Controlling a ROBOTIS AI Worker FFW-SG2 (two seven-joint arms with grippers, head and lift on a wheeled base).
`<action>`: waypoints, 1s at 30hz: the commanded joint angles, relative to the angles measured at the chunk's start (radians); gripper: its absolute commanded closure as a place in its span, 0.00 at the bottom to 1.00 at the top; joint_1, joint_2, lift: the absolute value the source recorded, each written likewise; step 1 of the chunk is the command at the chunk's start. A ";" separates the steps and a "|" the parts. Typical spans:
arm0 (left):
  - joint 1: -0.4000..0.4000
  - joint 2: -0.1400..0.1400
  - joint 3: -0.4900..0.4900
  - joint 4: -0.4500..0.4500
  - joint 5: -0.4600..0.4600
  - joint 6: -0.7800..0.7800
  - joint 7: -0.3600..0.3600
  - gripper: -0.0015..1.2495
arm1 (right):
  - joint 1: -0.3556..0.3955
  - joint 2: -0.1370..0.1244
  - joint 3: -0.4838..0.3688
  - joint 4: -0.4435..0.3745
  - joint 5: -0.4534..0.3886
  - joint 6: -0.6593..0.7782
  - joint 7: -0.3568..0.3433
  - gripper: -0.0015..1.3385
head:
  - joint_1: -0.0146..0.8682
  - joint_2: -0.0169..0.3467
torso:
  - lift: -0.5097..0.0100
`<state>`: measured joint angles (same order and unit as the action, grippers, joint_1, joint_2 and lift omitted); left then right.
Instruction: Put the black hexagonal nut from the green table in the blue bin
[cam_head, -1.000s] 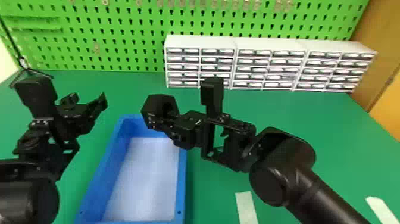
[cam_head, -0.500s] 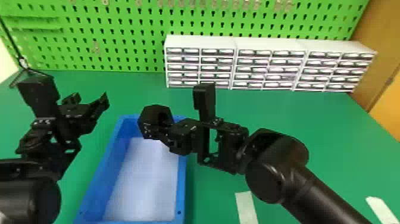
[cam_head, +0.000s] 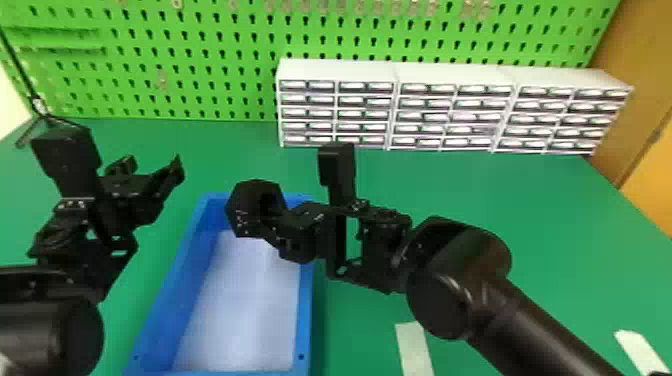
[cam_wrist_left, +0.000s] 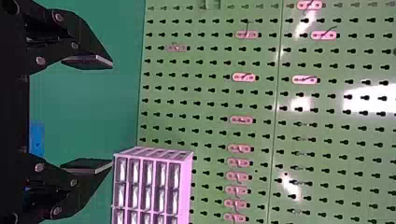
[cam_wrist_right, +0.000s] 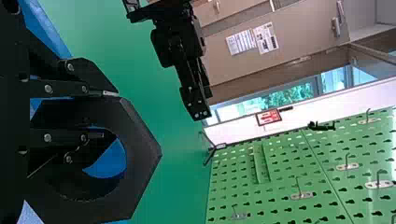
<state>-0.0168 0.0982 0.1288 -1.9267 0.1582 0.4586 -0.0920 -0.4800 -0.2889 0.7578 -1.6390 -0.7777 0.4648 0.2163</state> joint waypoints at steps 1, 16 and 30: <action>0.000 0.000 0.000 0.000 0.003 0.000 0.000 0.40 | 0.000 0.004 -0.003 0.004 0.000 0.000 0.000 0.72 | 0.80 0.07 | 0.79; -0.002 0.000 0.002 0.000 0.006 0.000 0.000 0.40 | 0.008 0.011 -0.014 0.008 0.000 -0.005 0.000 0.09 | 0.80 0.07 | 0.79; -0.002 0.002 0.006 0.000 0.009 0.000 -0.002 0.40 | 0.004 0.016 -0.026 0.025 -0.037 0.069 -0.025 0.12 | 0.80 0.07 | 0.79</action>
<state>-0.0185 0.0984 0.1329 -1.9267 0.1655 0.4586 -0.0920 -0.4749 -0.2732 0.7335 -1.6179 -0.8072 0.5226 0.1917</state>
